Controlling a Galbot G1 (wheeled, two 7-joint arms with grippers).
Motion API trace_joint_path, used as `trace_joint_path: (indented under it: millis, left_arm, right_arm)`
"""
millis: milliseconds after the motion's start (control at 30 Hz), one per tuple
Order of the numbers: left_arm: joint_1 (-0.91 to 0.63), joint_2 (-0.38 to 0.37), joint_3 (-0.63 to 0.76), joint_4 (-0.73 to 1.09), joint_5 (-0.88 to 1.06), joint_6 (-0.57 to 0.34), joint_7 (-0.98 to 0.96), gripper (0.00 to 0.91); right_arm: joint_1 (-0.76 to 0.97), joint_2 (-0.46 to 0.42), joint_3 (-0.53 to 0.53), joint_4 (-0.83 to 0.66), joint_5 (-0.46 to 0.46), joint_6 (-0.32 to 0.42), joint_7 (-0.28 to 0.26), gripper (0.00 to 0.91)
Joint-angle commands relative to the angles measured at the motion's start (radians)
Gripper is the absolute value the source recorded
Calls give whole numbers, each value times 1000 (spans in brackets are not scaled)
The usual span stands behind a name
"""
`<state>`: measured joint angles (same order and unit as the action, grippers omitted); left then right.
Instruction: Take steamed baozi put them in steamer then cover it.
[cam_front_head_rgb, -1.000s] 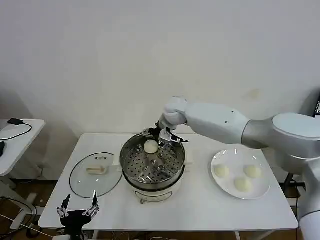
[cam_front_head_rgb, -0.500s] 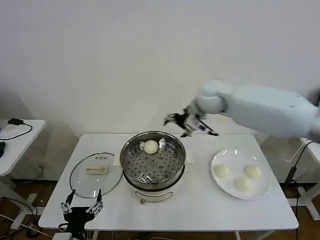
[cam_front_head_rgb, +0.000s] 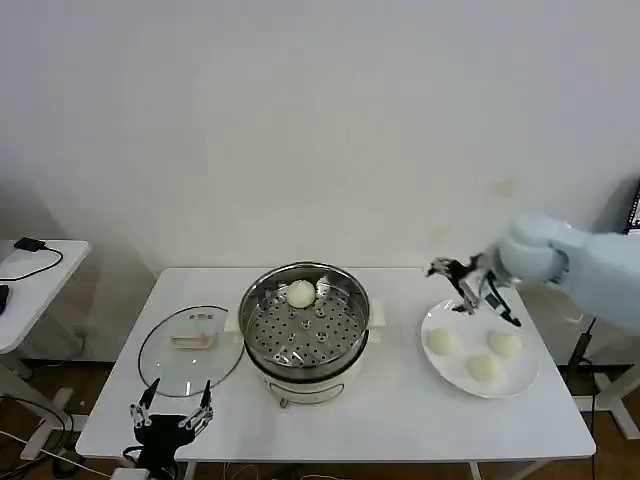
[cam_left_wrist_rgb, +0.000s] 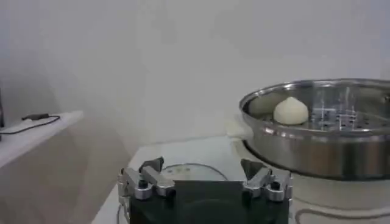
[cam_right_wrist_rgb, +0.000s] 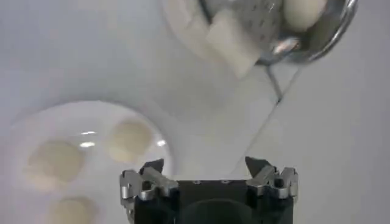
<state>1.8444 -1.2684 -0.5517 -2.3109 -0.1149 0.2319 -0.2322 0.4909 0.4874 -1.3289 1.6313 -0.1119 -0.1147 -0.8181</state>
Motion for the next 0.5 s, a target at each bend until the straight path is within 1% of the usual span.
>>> trace_joint_path:
  millis: [33, 200, 300, 400, 500]
  left_arm:
    - [3, 2, 0, 0, 5, 0, 1, 907]
    - [12, 5, -5, -2, 8, 0, 1, 907]
    - [12, 8, -7, 2, 8, 0, 1, 907]
    - [6, 7, -3, 10, 11, 1, 2, 907]
    - [4, 3, -1, 14, 14, 1, 3, 907]
  right_arm:
    - [-263, -79, 170, -18, -5, -139, -10, 907]
    - [-360, -51, 260, -70, 44, -158, -11, 907]
    - [-382, -28, 282, -111, 59, -159, -18, 907]
    - [-395, 8, 296, -178, 89, -144, -37, 907]
    - [-414, 55, 324, -234, 70, -126, -46, 907]
